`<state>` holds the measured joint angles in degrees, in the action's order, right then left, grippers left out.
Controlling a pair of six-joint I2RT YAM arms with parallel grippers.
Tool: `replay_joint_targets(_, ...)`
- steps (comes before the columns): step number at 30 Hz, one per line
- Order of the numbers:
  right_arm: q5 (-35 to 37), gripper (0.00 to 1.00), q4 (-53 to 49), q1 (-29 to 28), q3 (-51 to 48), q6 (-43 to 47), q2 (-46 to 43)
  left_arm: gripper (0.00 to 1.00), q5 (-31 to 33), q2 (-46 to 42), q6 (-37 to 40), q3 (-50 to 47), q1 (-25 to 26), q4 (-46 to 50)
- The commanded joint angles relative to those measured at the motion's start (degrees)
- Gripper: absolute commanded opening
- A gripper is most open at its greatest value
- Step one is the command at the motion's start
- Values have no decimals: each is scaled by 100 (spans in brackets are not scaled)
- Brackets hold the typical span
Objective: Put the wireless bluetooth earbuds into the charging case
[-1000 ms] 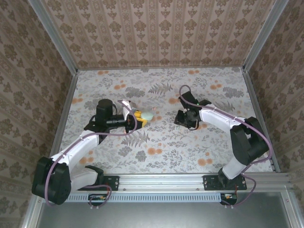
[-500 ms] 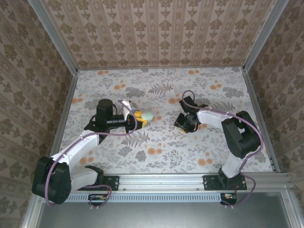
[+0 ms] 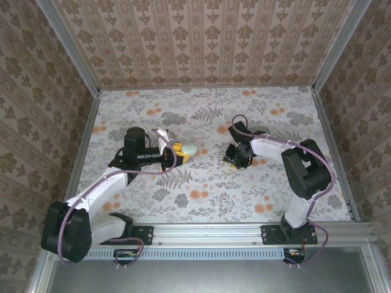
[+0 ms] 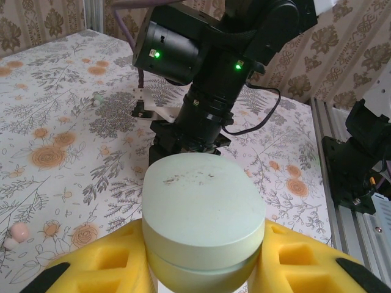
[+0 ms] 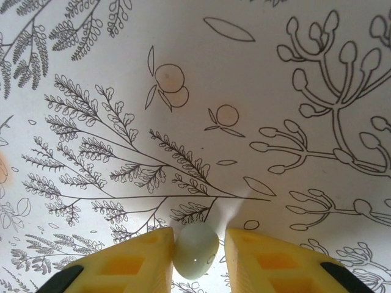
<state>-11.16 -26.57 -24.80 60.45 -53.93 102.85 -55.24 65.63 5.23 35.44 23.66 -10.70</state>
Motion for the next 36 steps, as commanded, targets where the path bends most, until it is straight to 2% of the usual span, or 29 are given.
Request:
replay_joint_targets(1,162,30,-45,-39,185,286,353,2,-118,-27,146,29,25,-100)
replay_joint_targets(9,400,15,-273,-36,275,545,211,2,-101,-76,146,-4,22,-81)
replay_joint_targets(14,526,14,-458,-43,277,719,-230,2,-92,-72,153,14,25,-64)
replay_joint_targets(20,620,14,-932,-166,284,1010,-1163,2,-85,-33,145,71,25,-90)
replay_joint_targets(26,351,13,-1159,-693,222,1154,-2525,2,-106,97,106,216,33,-190)
replay_joint_targets(30,23,10,-823,-1091,-17,826,-3277,2,-144,260,17,352,72,-336)
replay_joint_targets(36,-157,10,-436,-1789,195,578,-3313,2,-173,442,25,498,202,-366)
